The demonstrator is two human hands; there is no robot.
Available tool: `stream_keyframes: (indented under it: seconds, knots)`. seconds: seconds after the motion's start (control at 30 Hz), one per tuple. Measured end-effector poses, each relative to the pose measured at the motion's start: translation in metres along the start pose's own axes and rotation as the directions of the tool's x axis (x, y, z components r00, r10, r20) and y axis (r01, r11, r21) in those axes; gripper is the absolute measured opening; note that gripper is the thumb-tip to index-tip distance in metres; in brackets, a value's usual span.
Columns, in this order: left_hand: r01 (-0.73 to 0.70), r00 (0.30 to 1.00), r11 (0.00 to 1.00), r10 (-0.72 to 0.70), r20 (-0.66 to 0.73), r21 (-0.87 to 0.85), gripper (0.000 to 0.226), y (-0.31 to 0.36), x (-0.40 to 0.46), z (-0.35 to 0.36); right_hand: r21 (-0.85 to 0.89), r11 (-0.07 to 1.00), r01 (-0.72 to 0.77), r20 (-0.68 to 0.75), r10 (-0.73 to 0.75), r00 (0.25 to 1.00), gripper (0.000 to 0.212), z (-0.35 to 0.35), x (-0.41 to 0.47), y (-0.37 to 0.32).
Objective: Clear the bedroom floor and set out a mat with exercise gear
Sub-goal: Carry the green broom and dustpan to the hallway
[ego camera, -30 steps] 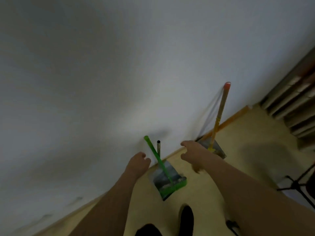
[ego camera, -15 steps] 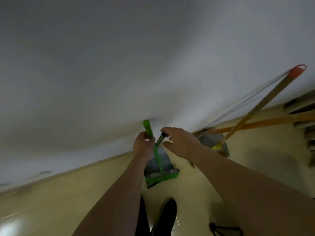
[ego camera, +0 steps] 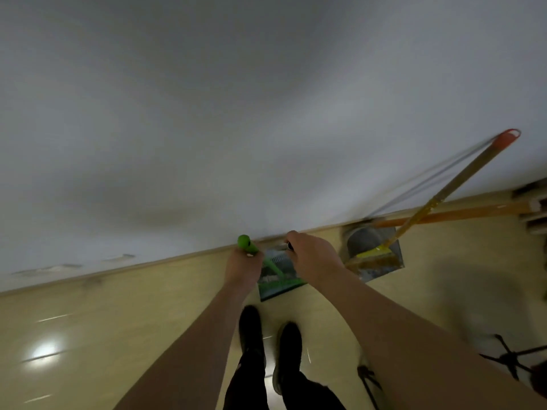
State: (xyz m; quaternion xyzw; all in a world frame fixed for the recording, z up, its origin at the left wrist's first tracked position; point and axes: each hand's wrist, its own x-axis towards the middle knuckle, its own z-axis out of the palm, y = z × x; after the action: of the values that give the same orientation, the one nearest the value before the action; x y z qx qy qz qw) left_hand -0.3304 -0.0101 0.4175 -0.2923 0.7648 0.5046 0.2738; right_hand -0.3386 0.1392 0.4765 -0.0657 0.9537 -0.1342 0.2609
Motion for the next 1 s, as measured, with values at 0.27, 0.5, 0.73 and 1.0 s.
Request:
stream_keyframes:
  seconds: [0.27,0.5,0.73,1.0]
  knots:
    - [-0.082,0.982,0.980,0.048,-0.185,-0.181,0.009,-0.035,-0.126,-0.079,-0.012,0.955,0.295,-0.051,-0.296,0.954,0.021,-0.024,-0.069,-0.080]
    - [-0.133,0.928,0.981,0.073,-0.366,-0.141,0.019,-0.094,-0.204,-0.174,-0.134,0.833,0.537,-0.073,-0.548,0.833,0.024,-0.021,-0.105,-0.189]
    - [-0.145,0.799,0.944,-0.064,-0.598,-0.296,0.023,-0.195,-0.275,-0.270,-0.276,0.636,0.720,0.041,-0.741,0.670,0.026,0.038,-0.152,-0.341]
    - [-0.195,0.659,0.920,-0.134,-0.740,-0.340,0.013,-0.331,-0.352,-0.408,-0.253,0.466,0.848,0.143,-0.849,0.509,0.027,0.132,-0.206,-0.541]
